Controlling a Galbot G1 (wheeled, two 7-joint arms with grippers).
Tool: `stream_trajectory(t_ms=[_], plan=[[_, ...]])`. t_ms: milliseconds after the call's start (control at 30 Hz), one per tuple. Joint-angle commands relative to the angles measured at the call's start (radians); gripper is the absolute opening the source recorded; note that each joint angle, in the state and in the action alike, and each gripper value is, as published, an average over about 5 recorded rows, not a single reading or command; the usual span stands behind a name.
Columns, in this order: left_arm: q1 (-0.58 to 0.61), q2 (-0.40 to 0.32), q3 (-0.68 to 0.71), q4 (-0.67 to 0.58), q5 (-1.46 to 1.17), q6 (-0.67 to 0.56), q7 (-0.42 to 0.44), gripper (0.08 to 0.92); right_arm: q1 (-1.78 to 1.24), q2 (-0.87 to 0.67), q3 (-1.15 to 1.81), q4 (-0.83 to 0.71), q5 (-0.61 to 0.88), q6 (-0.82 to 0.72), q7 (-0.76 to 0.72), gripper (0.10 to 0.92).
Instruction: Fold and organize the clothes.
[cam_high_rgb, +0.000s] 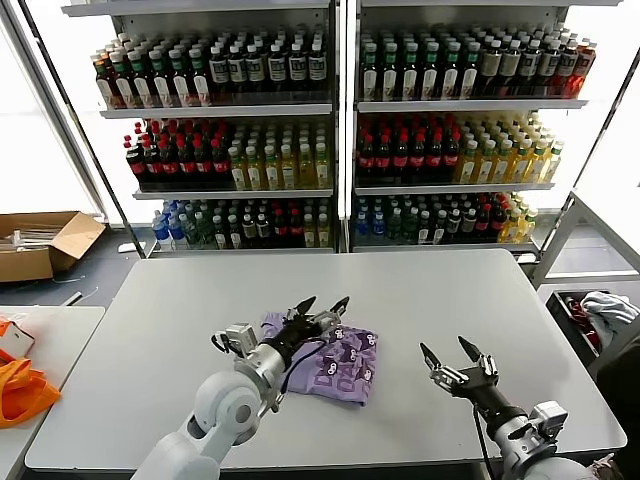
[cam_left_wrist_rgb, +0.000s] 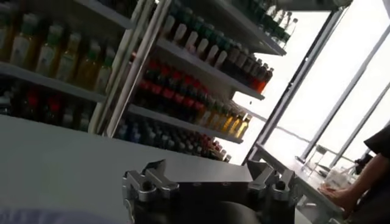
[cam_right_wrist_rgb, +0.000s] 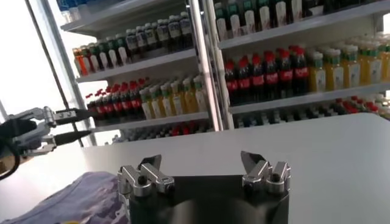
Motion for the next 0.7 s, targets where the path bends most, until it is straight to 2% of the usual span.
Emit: stream_trajectory(t_ms=[33, 233, 467, 567, 700], plan=[[0.149, 0.134, -0.296, -0.150, 0.093, -0.033, 0.032, 0.819, 0.047, 0.054, -0.249, -0.025, 0.039, -0.093, 0.150, 0.823], [0.241, 0.151, -0.389, -0.200, 0.092, -0.039, 0.044, 0.823, 0.093, 0.073, -0.360, -0.084, 0.052, -0.160, 0.227, 0.823], [0.297, 0.130, -0.405, -0.213, 0.105, -0.063, 0.097, 0.822, 0.198, 0.099, -0.435, -0.143, 0.075, -0.192, 0.280, 0.822], [0.306, 0.121, -0.410, -0.211, 0.105, -0.064, 0.097, 0.823, 0.211, 0.108, -0.457, -0.152, 0.063, -0.190, 0.292, 0.782], [0.321, 0.115, -0.423, -0.208, 0.101, -0.067, 0.102, 0.823, 0.203, 0.108, -0.461, -0.147, 0.039, -0.176, 0.280, 0.672]])
